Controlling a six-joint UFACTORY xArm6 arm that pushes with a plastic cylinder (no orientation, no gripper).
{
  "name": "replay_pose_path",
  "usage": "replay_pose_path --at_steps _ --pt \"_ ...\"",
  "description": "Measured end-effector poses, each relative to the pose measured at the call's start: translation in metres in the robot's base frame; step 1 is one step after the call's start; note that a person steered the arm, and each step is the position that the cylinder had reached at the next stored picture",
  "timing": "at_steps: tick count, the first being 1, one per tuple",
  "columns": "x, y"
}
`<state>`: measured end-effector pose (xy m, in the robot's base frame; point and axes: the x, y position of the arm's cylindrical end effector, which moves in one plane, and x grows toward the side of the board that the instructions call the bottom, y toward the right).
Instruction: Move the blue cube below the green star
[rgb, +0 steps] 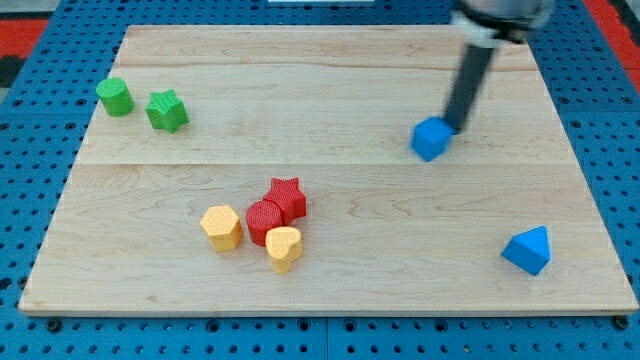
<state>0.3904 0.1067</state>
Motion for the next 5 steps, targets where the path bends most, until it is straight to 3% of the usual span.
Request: replay_pose_path --at_steps 1,2,4,5 --pt "0.021 -0.024" --pt "0.032 0.031" --pt "0.037 -0.135" --pt "0.045 -0.106"
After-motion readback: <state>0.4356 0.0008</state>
